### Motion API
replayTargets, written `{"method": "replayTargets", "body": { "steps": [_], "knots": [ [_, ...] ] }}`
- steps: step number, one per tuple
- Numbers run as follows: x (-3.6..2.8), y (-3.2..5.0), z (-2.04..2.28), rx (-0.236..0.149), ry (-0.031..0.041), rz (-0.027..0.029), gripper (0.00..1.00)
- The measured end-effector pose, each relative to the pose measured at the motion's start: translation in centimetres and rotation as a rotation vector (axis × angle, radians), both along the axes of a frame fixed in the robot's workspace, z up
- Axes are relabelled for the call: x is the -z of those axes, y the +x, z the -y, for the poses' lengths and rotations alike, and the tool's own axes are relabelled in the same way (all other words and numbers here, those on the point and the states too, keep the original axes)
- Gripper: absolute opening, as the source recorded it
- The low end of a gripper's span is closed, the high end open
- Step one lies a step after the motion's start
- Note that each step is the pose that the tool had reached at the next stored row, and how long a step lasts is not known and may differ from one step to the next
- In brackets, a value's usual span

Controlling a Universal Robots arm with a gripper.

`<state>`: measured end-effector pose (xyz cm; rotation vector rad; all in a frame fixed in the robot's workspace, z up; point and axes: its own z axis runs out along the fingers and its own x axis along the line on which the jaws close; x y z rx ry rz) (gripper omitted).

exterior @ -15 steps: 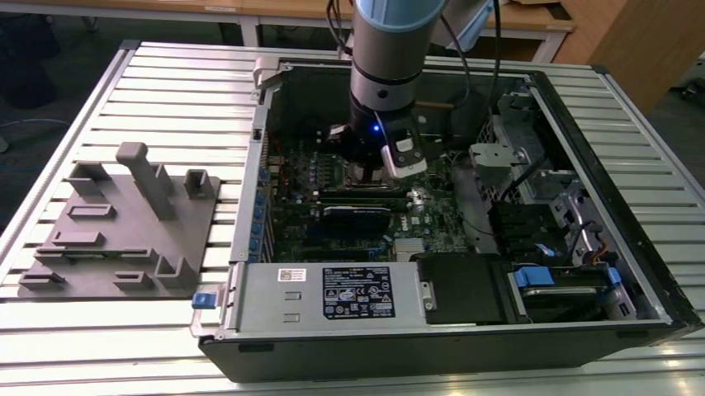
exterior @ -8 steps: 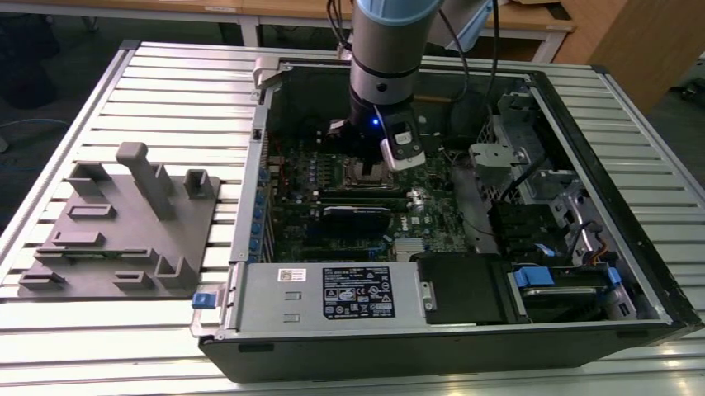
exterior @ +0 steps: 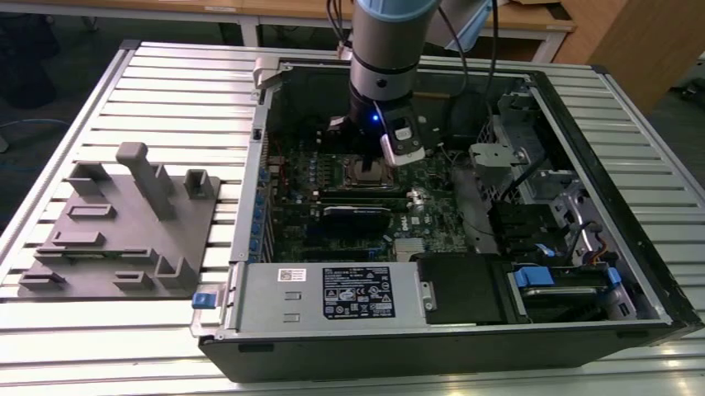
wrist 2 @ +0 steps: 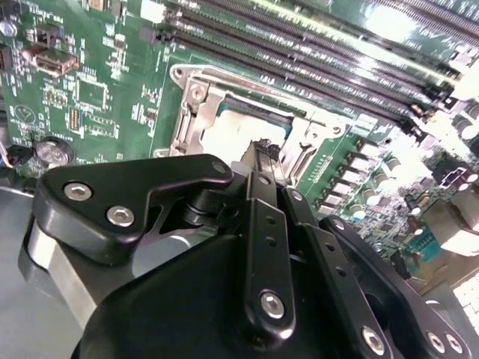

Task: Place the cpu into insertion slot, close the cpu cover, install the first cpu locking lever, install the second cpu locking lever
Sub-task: 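Install the second cpu locking lever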

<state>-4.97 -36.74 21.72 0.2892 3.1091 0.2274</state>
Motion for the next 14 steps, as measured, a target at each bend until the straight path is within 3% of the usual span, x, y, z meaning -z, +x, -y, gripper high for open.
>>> {"method": "replayTargets", "body": {
  "steps": [6,14],
  "knots": [
    [0.05,0.27,-0.27,-0.001,0.0001,0.0,0.11],
    [-0.06,0.28,-0.29,-0.001,0.0001,0.0001,0.11]
  ]
}}
